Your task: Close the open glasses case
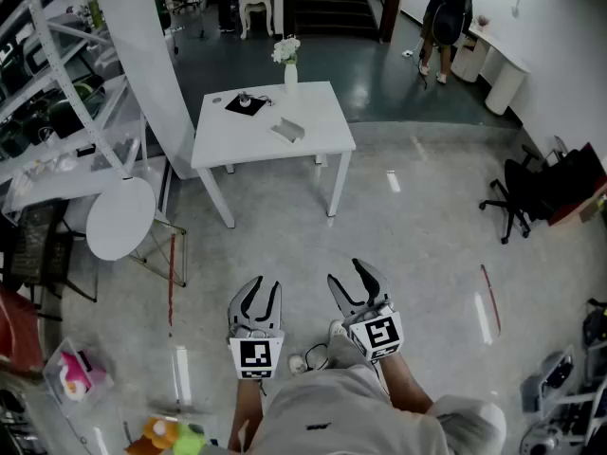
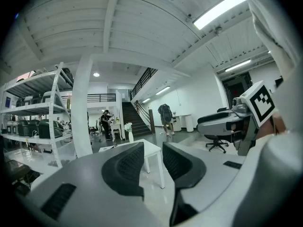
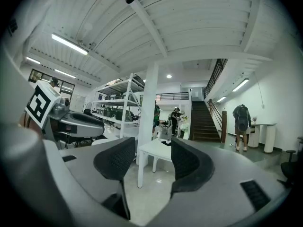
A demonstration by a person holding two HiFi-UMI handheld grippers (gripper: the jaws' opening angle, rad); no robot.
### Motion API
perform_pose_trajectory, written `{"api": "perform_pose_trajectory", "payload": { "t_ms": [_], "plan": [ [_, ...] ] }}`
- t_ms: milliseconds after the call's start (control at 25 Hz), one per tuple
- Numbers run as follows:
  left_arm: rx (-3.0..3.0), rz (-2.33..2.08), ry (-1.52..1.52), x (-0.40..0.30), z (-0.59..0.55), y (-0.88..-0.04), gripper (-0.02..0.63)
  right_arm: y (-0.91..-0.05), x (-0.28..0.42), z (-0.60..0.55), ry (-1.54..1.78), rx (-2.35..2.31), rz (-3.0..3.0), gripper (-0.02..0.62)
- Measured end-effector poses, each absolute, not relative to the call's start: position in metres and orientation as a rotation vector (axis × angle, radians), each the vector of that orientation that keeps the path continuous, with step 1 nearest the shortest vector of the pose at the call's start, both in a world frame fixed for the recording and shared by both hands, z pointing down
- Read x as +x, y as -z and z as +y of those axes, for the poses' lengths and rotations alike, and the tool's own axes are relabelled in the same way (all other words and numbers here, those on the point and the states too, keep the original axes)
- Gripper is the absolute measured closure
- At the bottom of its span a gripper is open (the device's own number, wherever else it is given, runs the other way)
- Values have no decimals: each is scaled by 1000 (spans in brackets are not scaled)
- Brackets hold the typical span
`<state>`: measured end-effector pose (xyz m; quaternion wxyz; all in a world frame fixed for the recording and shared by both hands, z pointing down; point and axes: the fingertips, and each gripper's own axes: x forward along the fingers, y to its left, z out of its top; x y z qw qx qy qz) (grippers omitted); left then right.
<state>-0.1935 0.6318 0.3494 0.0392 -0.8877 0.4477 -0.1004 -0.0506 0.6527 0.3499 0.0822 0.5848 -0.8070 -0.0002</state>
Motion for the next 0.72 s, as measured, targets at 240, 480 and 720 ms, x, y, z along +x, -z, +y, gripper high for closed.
{"api": "perform_pose_trajectory", "payload": {
  "t_ms": [240, 480, 720],
  "plan": [
    [-2742, 1354, 313, -203, 622, -356, 472, -357, -62, 646, -36, 1781, -2422, 365],
    [-2753, 1334, 310, -185, 590, -359, 472, -360, -44, 616, -58, 1795, -2399, 365],
    [-2767, 1346, 334, -162, 544, -369, 472, -371, -30, 568, -101, 1746, -2417, 367]
  ]
}}
